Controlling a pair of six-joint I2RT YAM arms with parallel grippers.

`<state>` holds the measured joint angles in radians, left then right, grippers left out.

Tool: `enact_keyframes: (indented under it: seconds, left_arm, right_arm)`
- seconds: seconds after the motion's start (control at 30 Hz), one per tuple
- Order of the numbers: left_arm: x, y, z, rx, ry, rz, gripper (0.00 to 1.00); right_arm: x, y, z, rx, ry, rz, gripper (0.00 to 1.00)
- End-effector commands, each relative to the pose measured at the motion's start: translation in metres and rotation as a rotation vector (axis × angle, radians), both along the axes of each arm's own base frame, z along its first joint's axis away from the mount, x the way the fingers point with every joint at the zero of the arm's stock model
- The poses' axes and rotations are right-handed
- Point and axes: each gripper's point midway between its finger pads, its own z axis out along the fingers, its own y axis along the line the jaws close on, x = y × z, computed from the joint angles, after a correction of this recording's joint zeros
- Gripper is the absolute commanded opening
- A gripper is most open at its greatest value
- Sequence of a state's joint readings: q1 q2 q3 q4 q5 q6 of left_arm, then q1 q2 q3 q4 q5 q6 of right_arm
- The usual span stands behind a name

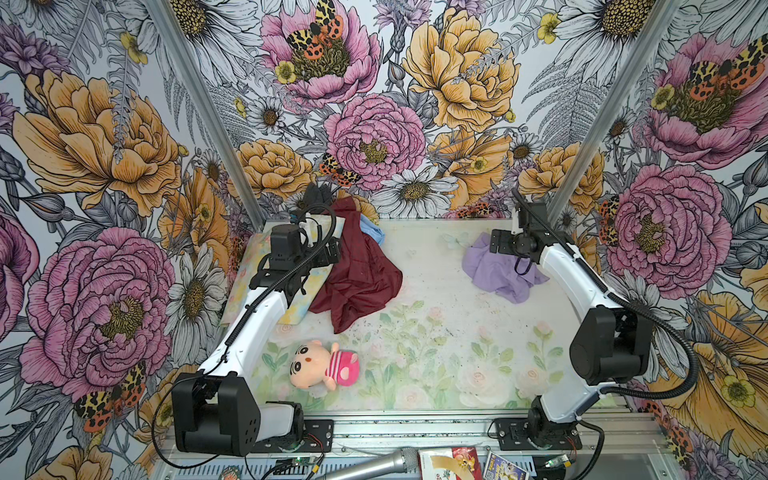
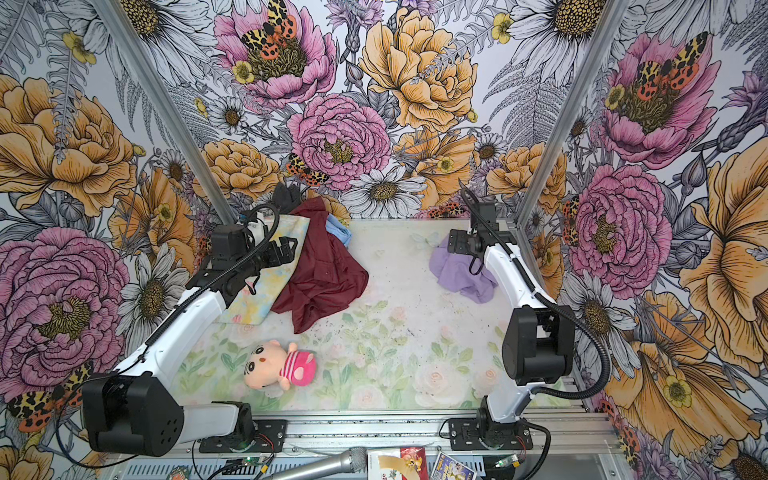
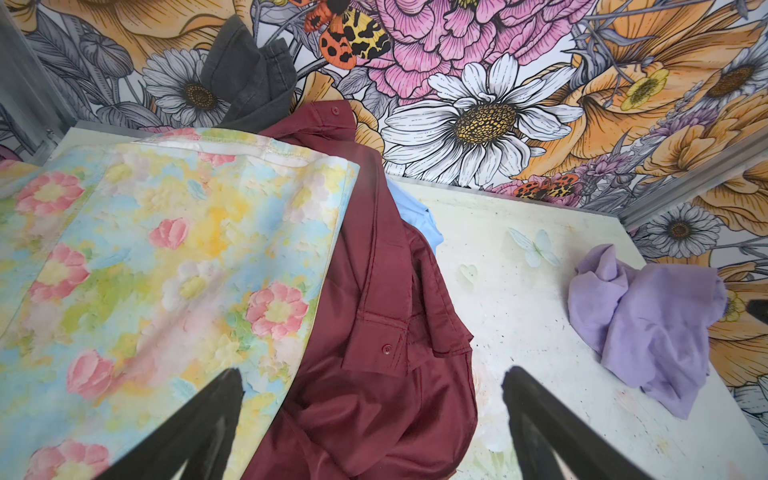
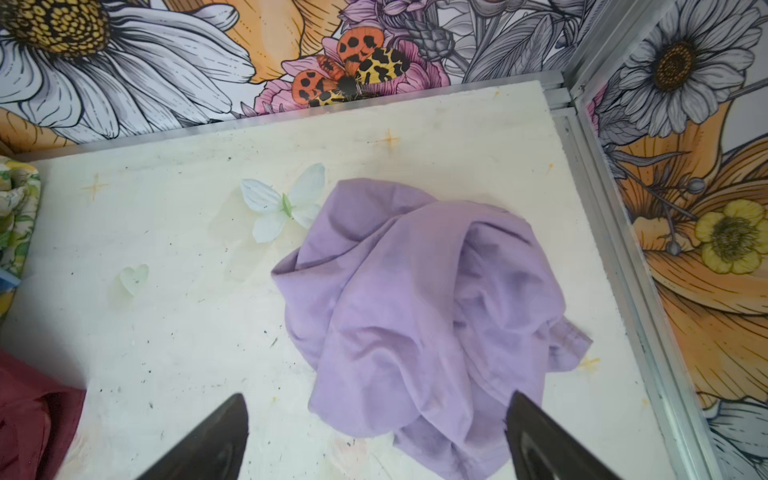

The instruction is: Pick out a specific cloth from the pile

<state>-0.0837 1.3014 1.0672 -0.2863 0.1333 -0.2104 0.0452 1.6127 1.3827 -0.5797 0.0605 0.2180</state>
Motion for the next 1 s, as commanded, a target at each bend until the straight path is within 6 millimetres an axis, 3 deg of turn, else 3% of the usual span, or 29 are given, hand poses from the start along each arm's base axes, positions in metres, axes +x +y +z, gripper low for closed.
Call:
enact_keyframes:
  seconds: [0.0,0.4,0.53,0.73,0.9,0.97]
  left_arm:
    - [-0.002,0.017,0.014,0.035,-0.083,0.069,0.99]
    - [-0.017,0.051,0.011,0.128,-0.221,0.243,0.99]
    - [-0.017,0.061,-0.011,0.124,-0.23,0.311,0.99]
    - [-0.02,0.09,-0.036,0.197,-0.176,0.406,0.99]
    - [-0.034,0.129,-0.063,0.184,-0.152,0.504,0.99]
    - [-0.036,0.131,-0.072,0.208,-0.155,0.499,0.99]
  right_arm:
    - [-0.006,-0.002,0.05,-0.033,-0.223,0.002,0.98]
    - [-0.062,-0.019,0.039,-0.105,-0.469,-0.04,0.99]
    - [-0.072,-0.029,0.028,-0.133,-0.538,-0.068,0.99]
    - [-0.076,-0.032,-0.007,-0.108,-0.556,-0.075,0.99]
    - [-0.076,-0.036,-0.029,-0.114,-0.566,-0.076,0.99]
    - [-0.076,-0.037,-0.036,-0.115,-0.567,-0.073,0.99]
